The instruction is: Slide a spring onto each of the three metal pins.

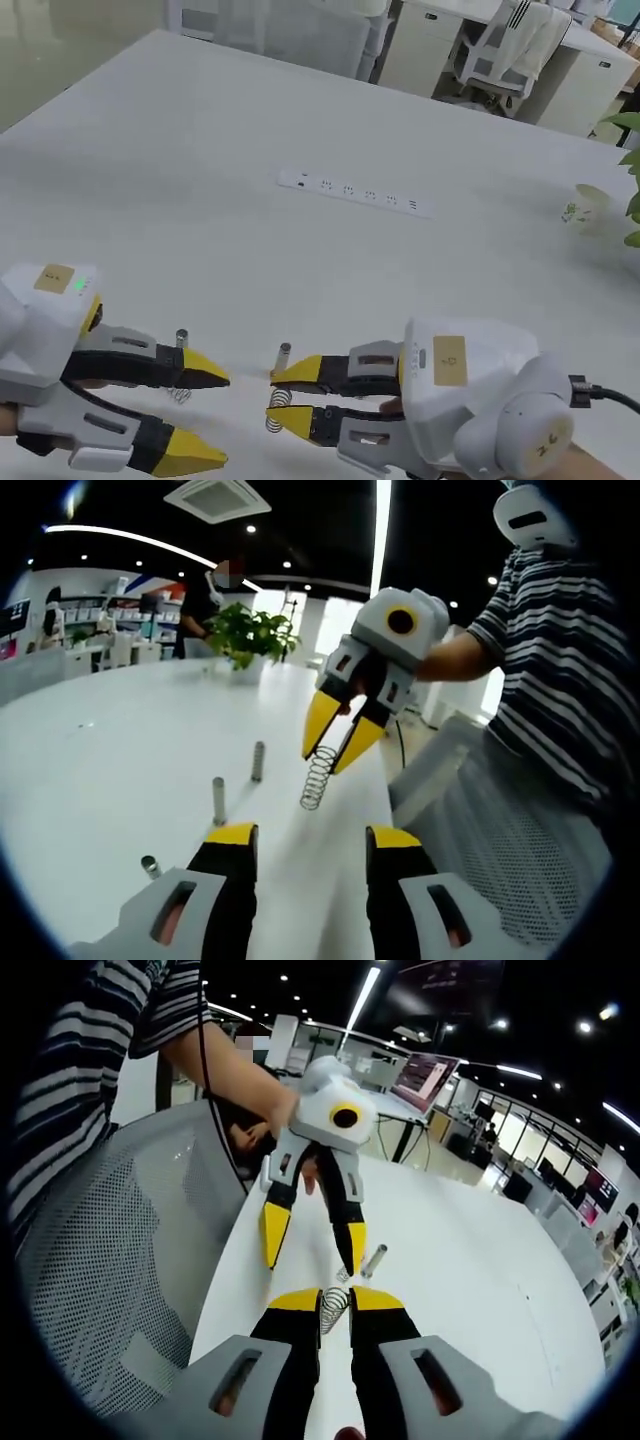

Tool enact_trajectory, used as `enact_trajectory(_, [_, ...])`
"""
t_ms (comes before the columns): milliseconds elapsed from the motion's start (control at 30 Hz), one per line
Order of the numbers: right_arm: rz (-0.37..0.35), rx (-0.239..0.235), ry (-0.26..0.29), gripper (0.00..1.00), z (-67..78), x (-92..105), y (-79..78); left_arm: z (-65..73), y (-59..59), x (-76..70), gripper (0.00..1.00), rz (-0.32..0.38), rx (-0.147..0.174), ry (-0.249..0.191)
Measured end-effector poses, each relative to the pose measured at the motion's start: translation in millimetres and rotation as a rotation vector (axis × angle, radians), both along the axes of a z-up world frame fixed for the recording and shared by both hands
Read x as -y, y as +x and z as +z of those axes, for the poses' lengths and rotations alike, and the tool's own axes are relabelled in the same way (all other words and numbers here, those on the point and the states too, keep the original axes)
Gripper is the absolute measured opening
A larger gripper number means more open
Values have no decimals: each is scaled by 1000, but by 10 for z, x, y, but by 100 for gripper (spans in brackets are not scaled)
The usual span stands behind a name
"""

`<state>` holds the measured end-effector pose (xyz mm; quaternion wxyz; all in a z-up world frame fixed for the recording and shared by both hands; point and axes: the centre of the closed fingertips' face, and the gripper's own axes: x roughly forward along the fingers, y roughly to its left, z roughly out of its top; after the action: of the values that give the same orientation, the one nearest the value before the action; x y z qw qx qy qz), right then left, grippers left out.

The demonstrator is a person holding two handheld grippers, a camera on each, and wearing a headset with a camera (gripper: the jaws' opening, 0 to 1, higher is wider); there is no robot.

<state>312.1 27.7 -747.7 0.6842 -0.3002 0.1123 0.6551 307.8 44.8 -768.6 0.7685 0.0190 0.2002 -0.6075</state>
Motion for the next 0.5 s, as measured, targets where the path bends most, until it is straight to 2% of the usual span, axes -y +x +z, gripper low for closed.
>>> enact_trajectory(200, [-7, 2, -4, 7, -9, 9, 11, -26, -27, -80, 48, 10, 1, 11])
enact_trajectory(500, [-13, 6, -10, 7, -28, 15, 32, -58, -53, -205, 54, 39, -26, 7])
